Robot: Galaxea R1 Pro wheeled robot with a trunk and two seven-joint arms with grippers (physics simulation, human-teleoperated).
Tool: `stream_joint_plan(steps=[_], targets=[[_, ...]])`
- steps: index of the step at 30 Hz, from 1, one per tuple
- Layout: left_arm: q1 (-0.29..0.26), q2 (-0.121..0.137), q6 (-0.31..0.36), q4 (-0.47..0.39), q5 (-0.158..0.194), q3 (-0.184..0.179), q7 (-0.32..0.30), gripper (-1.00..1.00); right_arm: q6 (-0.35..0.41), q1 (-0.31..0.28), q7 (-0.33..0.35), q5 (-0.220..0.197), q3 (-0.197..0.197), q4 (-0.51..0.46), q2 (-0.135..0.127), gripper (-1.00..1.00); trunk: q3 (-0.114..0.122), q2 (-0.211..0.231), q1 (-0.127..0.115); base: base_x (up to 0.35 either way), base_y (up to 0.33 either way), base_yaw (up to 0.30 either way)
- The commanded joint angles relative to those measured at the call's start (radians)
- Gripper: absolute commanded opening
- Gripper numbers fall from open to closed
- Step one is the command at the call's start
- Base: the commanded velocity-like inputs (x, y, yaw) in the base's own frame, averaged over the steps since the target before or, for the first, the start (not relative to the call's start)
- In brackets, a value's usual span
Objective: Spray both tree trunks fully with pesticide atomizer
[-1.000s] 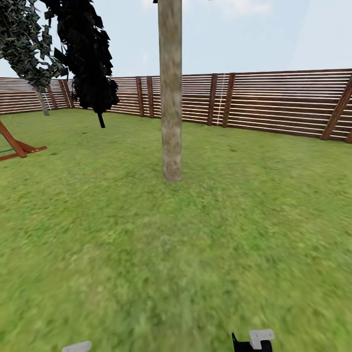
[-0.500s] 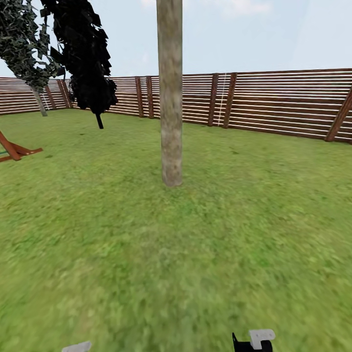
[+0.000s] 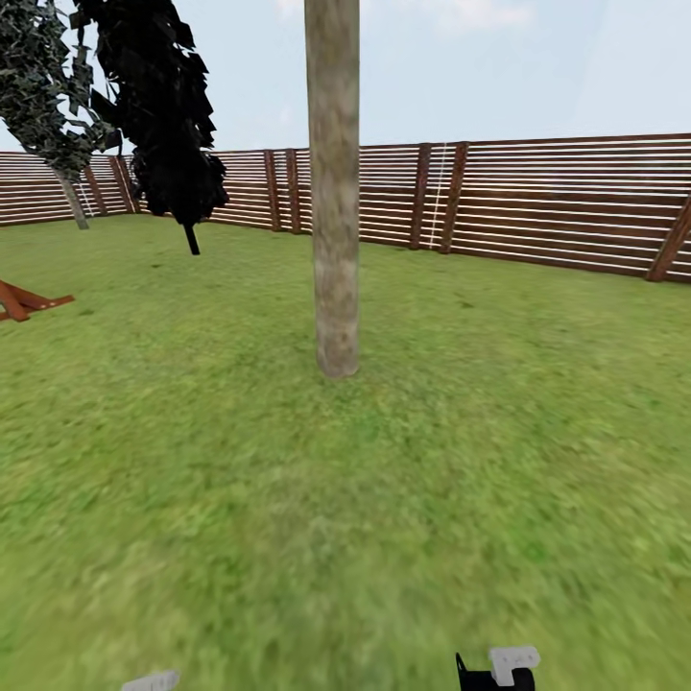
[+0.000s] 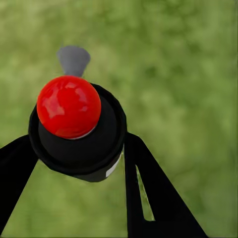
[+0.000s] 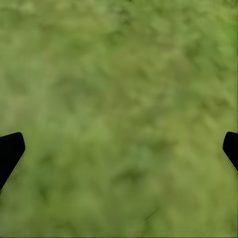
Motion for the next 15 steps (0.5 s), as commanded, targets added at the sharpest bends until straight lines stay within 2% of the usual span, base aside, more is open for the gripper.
stream_joint_plan(steps=[1,15], targets=[[0.000,0.000,0.000,0.000,0.000,0.000,0.000,-1.00,0.000,0.000,0.000,0.000,0.000,0.000,0.000,1.00,0.000,0.000,0.000,0.339,0.000,0.000],[0.000,-0.001,0.000,0.001,0.000,0.000,0.000,-1.00,0.000,0.000,0.001,0.000,0.000,0.000,0.001,1.00,0.000,0.000,0.000,0.339,0.000,0.000]])
